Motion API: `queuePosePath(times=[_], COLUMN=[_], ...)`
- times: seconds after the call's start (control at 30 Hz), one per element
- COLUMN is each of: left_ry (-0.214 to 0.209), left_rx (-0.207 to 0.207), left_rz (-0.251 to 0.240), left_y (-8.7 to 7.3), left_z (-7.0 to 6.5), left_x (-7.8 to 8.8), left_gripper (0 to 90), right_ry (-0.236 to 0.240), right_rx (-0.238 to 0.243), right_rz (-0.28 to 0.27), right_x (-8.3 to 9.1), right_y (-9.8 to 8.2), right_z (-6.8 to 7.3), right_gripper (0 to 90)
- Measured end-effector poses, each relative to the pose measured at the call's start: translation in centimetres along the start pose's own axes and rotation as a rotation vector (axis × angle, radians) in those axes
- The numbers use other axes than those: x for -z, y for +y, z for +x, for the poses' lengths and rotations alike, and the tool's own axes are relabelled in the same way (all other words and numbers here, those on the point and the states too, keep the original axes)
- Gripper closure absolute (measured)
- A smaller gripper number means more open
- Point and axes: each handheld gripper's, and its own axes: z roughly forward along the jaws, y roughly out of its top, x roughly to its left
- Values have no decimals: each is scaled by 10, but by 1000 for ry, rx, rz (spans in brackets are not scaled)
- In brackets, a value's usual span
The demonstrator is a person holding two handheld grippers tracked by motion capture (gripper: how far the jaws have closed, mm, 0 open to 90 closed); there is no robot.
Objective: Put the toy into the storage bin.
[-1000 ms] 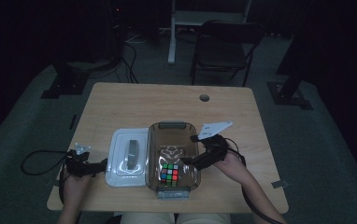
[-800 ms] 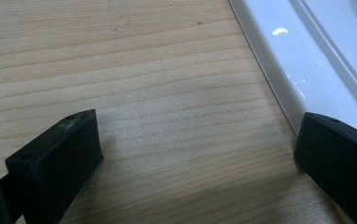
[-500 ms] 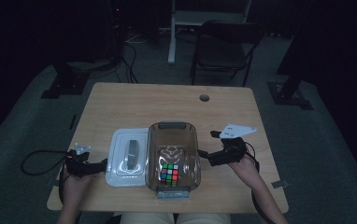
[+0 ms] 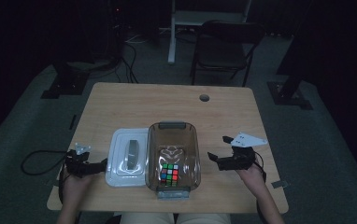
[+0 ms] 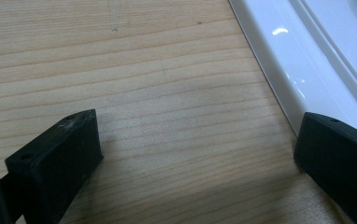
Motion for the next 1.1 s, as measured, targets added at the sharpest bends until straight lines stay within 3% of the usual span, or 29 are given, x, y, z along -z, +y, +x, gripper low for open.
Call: queuePosePath(times=[0.23,0.37,0.43,0.7,0.77,0.93,1.03,1.1], left_ry=[0,0,0,3,9,10,11,13], left_rx=[-1,-1,-1,3,9,11,11,15], left_rz=[2,1,2,2,3,3,3,2], left_y=[0,0,0,0,1,1,1,1], left_z=[0,0,0,0,-1,-1,-1,-1], left_x=[0,0,0,0,0,0,0,-1], left_gripper=[13,13,13,13,13,13,13,13], right_ry=[-70,-112,-107,-150,-130,-181,-181,-173], right_rx=[-60,-101,-110,-111,-119,-118,-123,-138], right_rz=[-29,-10,-3,117,135,172,188,248], right_x=[-5,-10,-12,-29,-32,-37,-39,-44], right_y=[-25,-44,-52,-82,-84,-84,-85,-85], right_z=[-8,-13,-14,-13,-14,-14,-14,-15], right_gripper=[115,115,115,115,116,115,115,115])
